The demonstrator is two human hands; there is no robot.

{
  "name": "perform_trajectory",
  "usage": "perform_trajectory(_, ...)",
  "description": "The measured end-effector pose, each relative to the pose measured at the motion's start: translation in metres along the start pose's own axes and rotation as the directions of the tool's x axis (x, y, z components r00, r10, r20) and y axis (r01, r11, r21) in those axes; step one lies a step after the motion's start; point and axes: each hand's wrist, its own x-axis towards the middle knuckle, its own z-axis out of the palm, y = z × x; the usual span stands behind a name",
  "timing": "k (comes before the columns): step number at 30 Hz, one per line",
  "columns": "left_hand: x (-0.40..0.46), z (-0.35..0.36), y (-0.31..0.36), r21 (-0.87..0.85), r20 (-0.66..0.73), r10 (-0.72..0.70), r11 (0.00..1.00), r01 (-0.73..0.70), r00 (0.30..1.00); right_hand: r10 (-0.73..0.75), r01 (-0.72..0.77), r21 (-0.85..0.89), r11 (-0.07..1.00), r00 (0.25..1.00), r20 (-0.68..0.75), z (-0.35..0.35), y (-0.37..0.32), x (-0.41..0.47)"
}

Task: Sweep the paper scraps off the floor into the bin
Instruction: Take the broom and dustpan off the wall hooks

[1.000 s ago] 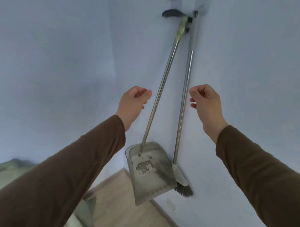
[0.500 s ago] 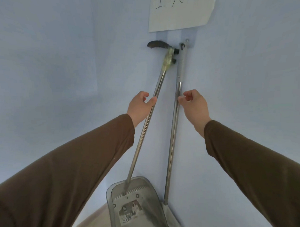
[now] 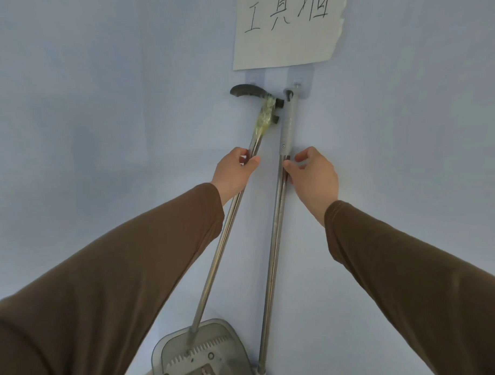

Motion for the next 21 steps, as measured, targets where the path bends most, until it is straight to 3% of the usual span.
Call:
perform_trajectory(9, 0.013, 0.006, 0.001, 0.001, -0.070, 0.067, 0.998, -0.067, 0.995, -0.158, 0.163, -0.338, 0.927, 0.986, 0.044, 0.001, -0.017, 0.018)
perform_trajectory(21, 0.019, -0.003, 0.004, -0.001, -0.070, 0.069, 0.998, -0.069, 0.995, -0.208, 0.199, -0.398, 0.896, 0.978, 0.021, 0.005, -0.024, 0.028)
